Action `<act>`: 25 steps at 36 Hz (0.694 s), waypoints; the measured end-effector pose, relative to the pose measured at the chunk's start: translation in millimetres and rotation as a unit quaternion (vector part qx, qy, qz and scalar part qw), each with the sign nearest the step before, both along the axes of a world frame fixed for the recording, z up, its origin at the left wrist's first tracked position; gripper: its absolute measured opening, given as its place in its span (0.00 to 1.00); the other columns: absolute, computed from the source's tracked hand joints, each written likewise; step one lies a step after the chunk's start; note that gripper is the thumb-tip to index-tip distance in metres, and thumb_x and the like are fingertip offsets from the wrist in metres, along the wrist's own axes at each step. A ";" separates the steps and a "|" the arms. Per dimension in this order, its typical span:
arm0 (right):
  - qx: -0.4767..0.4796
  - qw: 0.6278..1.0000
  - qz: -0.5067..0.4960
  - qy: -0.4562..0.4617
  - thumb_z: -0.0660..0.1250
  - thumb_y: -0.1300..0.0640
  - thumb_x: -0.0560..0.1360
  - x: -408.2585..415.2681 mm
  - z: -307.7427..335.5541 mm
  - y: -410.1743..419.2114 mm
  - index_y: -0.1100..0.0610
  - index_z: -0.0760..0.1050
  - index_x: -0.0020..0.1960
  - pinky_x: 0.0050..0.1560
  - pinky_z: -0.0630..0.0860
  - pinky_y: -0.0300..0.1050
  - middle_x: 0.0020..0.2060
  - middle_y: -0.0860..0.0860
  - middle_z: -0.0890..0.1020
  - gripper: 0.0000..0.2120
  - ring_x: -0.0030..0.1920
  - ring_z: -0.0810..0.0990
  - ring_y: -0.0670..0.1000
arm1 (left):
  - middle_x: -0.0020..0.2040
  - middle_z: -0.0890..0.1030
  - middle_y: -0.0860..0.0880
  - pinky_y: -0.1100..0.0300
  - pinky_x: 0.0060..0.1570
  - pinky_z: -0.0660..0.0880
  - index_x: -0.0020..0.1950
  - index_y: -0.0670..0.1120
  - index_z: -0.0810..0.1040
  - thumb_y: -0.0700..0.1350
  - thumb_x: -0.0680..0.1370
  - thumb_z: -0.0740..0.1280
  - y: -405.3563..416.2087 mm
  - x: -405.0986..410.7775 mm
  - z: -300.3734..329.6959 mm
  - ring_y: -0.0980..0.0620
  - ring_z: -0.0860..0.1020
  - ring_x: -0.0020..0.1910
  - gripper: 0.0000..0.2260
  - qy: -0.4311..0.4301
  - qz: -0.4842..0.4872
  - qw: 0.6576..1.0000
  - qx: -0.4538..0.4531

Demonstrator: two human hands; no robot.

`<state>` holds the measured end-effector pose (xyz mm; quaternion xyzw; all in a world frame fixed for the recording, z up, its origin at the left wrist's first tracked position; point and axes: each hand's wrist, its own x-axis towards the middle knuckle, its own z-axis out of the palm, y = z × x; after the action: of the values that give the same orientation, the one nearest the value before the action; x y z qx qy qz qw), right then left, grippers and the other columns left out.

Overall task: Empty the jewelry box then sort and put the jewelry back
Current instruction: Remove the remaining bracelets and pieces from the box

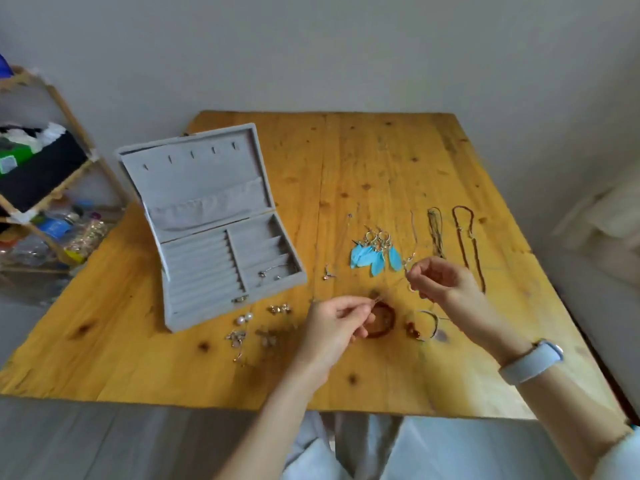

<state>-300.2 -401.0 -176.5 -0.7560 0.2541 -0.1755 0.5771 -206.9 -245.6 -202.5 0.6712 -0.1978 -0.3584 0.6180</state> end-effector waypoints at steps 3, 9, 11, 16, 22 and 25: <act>-0.020 0.998 -0.050 0.029 0.64 0.60 0.76 -40.0 -22.7 -12.6 0.56 0.74 0.39 0.35 0.67 0.35 0.33 0.51 0.75 0.07 0.36 0.71 0.48 | 0.32 0.81 0.55 0.64 0.36 0.74 0.39 0.49 0.81 0.37 0.74 0.67 -17.7 -24.6 -7.5 0.61 0.75 0.30 0.08 -0.114 -0.035 0.992 0.039; -0.127 0.979 -0.116 0.111 0.64 0.59 0.75 -86.9 -39.8 -37.9 0.54 0.74 0.39 0.32 0.68 0.34 0.33 0.50 0.76 0.06 0.32 0.71 0.44 | 0.43 0.83 0.53 0.60 0.41 0.74 0.46 0.50 0.82 0.49 0.75 0.67 -51.3 -77.2 -14.3 0.55 0.78 0.43 0.05 -0.358 -0.102 0.918 0.134; -0.174 0.966 -0.108 0.158 0.64 0.57 0.75 -93.9 -41.3 -49.4 0.53 0.74 0.40 0.35 0.69 0.40 0.34 0.48 0.75 0.05 0.34 0.72 0.47 | 0.45 0.82 0.54 0.60 0.41 0.73 0.47 0.51 0.81 0.51 0.76 0.65 -59.5 -90.8 -17.5 0.54 0.76 0.46 0.07 -0.420 -0.123 0.889 0.136; -0.267 0.939 -0.083 0.202 0.66 0.58 0.74 -97.9 -45.5 -69.3 0.57 0.77 0.45 0.43 0.68 0.41 0.41 0.51 0.76 0.03 0.41 0.73 0.51 | 0.38 0.79 0.51 0.59 0.36 0.72 0.40 0.50 0.80 0.47 0.71 0.72 -72.9 -108.0 -35.6 0.50 0.76 0.40 0.03 -0.529 -0.127 0.831 0.116; -0.288 0.929 -0.081 0.219 0.63 0.55 0.76 -100.7 -54.8 -70.9 0.56 0.77 0.51 0.48 0.74 0.49 0.46 0.53 0.79 0.07 0.46 0.75 0.53 | 0.42 0.78 0.51 0.55 0.38 0.74 0.47 0.50 0.80 0.50 0.67 0.75 -69.3 -98.6 -50.3 0.50 0.76 0.43 0.12 -0.553 -0.096 0.819 0.118; -0.275 0.936 -0.118 0.184 0.61 0.56 0.77 -99.4 -51.9 -67.3 0.56 0.77 0.52 0.49 0.75 0.49 0.47 0.53 0.80 0.08 0.47 0.76 0.53 | 0.45 0.78 0.52 0.56 0.43 0.71 0.48 0.51 0.80 0.52 0.69 0.68 -62.2 -86.6 -49.1 0.51 0.74 0.46 0.11 -0.568 -0.069 0.813 0.109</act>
<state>-399.6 -468.3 -228.4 -0.8688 0.3851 -0.1630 0.2652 -293.5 -307.8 -251.6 0.8027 -0.5191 0.0257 0.2926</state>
